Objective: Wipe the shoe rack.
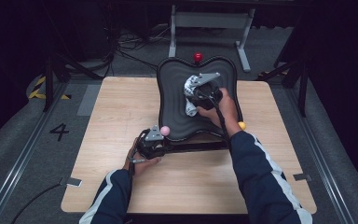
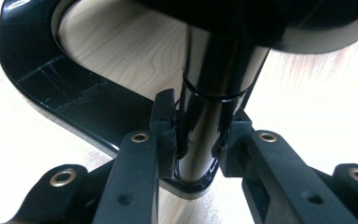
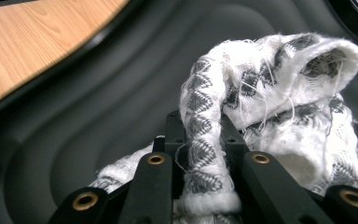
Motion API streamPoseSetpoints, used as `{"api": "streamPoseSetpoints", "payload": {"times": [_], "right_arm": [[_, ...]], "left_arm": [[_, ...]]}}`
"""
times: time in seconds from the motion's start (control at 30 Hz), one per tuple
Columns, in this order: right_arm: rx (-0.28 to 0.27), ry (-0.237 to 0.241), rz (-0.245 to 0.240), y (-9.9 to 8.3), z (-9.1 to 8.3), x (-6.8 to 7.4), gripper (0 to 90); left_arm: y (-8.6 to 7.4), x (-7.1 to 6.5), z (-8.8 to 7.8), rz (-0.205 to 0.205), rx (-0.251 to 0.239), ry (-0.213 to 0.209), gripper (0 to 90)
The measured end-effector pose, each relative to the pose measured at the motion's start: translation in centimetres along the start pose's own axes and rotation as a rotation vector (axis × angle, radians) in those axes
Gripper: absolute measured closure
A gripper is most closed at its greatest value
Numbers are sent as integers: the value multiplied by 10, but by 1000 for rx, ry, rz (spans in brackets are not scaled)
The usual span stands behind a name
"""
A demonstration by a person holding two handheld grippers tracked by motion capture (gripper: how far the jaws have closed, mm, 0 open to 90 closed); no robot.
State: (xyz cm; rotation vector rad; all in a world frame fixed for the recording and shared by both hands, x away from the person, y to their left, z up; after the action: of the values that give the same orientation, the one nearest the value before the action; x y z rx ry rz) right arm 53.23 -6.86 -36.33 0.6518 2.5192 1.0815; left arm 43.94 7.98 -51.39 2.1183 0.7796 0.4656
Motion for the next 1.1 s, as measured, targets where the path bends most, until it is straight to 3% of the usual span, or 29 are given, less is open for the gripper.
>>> {"api": "streamPoseSetpoints", "payload": {"times": [0.23,0.4,0.5,0.63,0.87,1.03,1.1], "right_arm": [[-27,38,-14,21,20,17,787],[-4,15,-70,30,28,26,787],[-7,13,-66,29,28,24,789],[-14,-15,-54,24,21,12,790],[-8,-103,-9,8,-2,-26,790],[-24,-140,51,-5,-19,-53,790],[-39,-129,90,-9,-24,-63,791]], "left_arm": [[0,0,0,4,4,4,731],[-1,0,0,5,5,8,731],[-1,0,0,6,6,10,731],[-1,0,0,7,7,11,731],[-1,0,0,6,7,10,731],[0,0,0,8,6,9,731],[0,0,1,10,4,14,731]]}}
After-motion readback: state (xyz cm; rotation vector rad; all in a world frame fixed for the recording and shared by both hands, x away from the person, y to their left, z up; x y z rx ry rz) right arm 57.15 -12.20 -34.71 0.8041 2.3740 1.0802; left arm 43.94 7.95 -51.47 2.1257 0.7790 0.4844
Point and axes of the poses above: each handheld gripper's, and its own axes: z roughly forward along the jaws, y roughly out of its top, x roughly to its left, the point moved 6 cm from there along z, roughly forward along the jaws, and after that the axes turned 11 degrees about y, right-handed, at the moved point
